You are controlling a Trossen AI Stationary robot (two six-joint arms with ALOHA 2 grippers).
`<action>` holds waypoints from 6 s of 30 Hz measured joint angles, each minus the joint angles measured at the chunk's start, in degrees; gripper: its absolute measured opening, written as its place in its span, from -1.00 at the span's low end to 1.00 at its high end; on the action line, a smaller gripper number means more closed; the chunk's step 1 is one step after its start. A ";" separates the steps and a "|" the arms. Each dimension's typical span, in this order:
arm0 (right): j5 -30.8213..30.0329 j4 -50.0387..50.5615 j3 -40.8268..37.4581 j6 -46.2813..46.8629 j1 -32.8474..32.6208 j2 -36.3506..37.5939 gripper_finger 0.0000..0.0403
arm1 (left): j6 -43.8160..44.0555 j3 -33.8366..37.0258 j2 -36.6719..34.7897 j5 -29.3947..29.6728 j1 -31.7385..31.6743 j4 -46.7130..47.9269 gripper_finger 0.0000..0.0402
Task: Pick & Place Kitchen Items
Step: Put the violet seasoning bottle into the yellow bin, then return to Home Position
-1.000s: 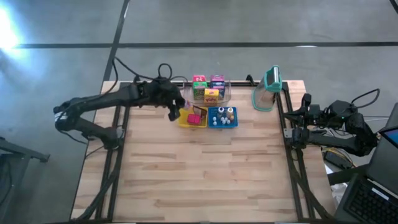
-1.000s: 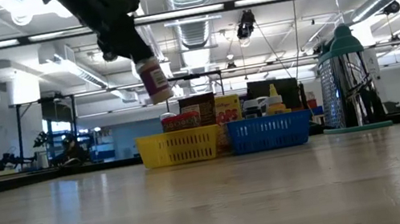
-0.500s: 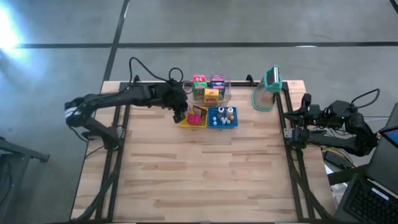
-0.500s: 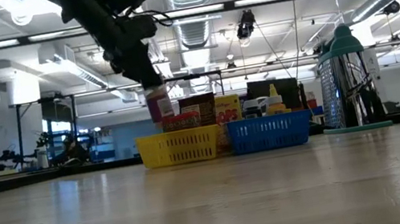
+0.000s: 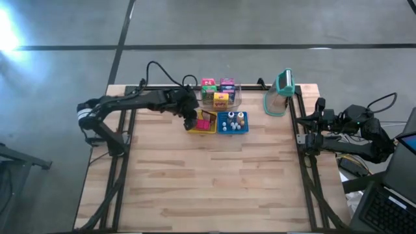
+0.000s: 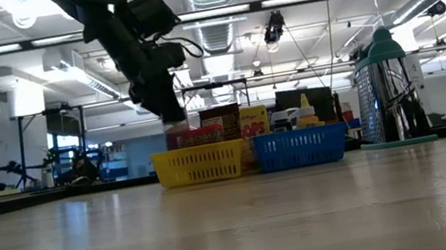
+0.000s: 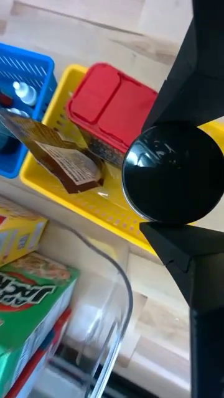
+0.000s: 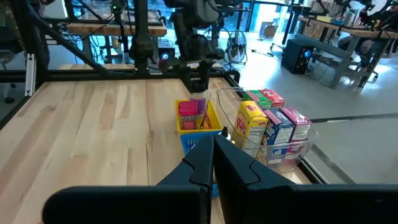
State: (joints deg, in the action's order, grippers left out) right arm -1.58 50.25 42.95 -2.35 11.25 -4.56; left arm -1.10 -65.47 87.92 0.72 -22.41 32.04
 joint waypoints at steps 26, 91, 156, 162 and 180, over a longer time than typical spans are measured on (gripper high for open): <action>0.01 -0.01 0.00 0.00 0.02 0.01 -0.96 | 0.10 0.15 4.68 -5.85 -1.49 -1.19 0.40; 0.02 -0.01 0.01 0.00 0.01 0.02 -0.96 | 7.08 36.51 -49.55 0.87 21.75 -32.48 -0.68; 22.59 -40.28 -29.10 -0.39 8.31 -1.31 -0.96 | 0.04 64.92 -85.85 -0.86 21.77 -35.25 -0.68; 24.02 -43.10 -36.15 -4.41 10.21 3.60 -0.96 | 0.04 64.92 -85.85 -0.87 21.77 -35.22 -0.68; 19.41 -43.01 -39.18 -2.58 10.14 1.12 -0.96 | 0.04 64.94 -85.59 -0.78 21.77 -34.49 -0.68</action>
State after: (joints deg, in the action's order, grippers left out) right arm 17.83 7.24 3.77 -4.93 21.39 -3.44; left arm -1.06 -0.54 2.33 -0.07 -0.64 -2.45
